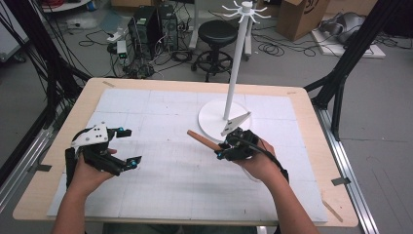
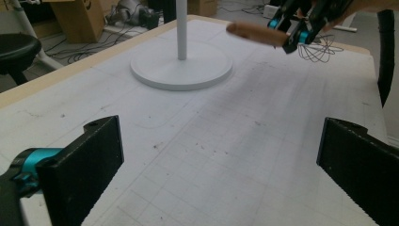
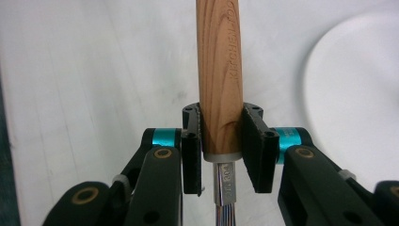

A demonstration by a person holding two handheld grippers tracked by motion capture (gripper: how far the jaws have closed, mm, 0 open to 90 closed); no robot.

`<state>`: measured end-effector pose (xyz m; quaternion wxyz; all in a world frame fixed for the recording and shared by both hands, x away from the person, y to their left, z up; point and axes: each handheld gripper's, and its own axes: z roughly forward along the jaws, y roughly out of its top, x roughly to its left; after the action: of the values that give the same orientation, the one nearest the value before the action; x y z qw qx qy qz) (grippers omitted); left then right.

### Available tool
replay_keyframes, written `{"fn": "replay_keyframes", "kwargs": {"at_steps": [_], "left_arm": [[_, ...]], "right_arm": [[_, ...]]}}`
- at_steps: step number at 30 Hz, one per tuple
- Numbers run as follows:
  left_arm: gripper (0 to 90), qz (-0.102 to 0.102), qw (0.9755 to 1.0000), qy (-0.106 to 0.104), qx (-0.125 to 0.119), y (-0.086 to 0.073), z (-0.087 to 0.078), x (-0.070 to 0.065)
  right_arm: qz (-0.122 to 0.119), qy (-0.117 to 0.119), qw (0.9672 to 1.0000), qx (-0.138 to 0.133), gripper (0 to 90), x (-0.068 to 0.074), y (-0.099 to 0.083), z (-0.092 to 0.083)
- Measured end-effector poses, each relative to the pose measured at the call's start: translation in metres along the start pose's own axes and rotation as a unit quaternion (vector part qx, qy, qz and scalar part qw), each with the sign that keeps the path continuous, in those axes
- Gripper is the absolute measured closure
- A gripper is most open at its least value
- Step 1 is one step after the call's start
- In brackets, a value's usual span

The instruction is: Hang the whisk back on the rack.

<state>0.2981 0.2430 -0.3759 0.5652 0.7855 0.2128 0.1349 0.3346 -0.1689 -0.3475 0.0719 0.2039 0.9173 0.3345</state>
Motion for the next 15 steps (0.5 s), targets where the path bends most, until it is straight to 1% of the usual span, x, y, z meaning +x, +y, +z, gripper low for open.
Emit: {"fn": "replay_keyframes", "kwargs": {"at_steps": [2, 6, 7, 9, 10, 11, 12, 14, 15], "left_arm": [[1.6, -0.001, 1.0000, 0.000, -0.002, 0.000, 0.000, 0.000], [1.6, 0.000, 1.0000, 0.000, -0.002, 0.000, -0.001, 0.000], [1.6, 0.000, 1.0000, -0.001, -0.003, 0.000, -0.001, 0.000], [1.6, -0.001, 1.0000, -0.001, -0.004, 0.000, -0.001, 0.000], [1.6, -0.001, 1.0000, 0.000, -0.004, 0.001, -0.002, 0.000], [1.6, 0.000, 1.0000, 0.000, -0.005, 0.001, -0.002, 0.000], [1.6, 0.000, 1.0000, -0.001, -0.006, 0.001, -0.002, 0.000], [1.6, 0.000, 1.0000, -0.001, -0.007, 0.001, -0.002, 0.000], [1.6, -0.001, 1.0000, 0.000, -0.007, 0.001, -0.003, 0.000]], "right_arm": [[0.007, -0.004, 0.9996, -0.027, 71.7, -0.002, 0.002, -0.010], [0.007, -0.007, 0.9983, -0.058, 71.6, -0.006, 0.007, -0.024], [0.008, -0.012, 0.9973, -0.072, 71.6, -0.007, 0.008, -0.029], [0.015, -0.012, 0.9960, -0.087, 71.6, -0.009, 0.010, -0.035], [0.018, -0.015, 0.9950, -0.097, 71.5, -0.009, 0.011, -0.039], [0.016, -0.020, 0.9933, -0.113, 71.5, -0.011, 0.012, -0.043], [0.019, -0.019, 0.9922, -0.121, 71.5, -0.012, 0.012, -0.046], [0.028, -0.021, 0.9891, -0.143, 71.5, -0.014, 0.014, -0.054], [0.028, -0.023, 0.9874, -0.154, 71.5, -0.016, 0.014, -0.057]]}}
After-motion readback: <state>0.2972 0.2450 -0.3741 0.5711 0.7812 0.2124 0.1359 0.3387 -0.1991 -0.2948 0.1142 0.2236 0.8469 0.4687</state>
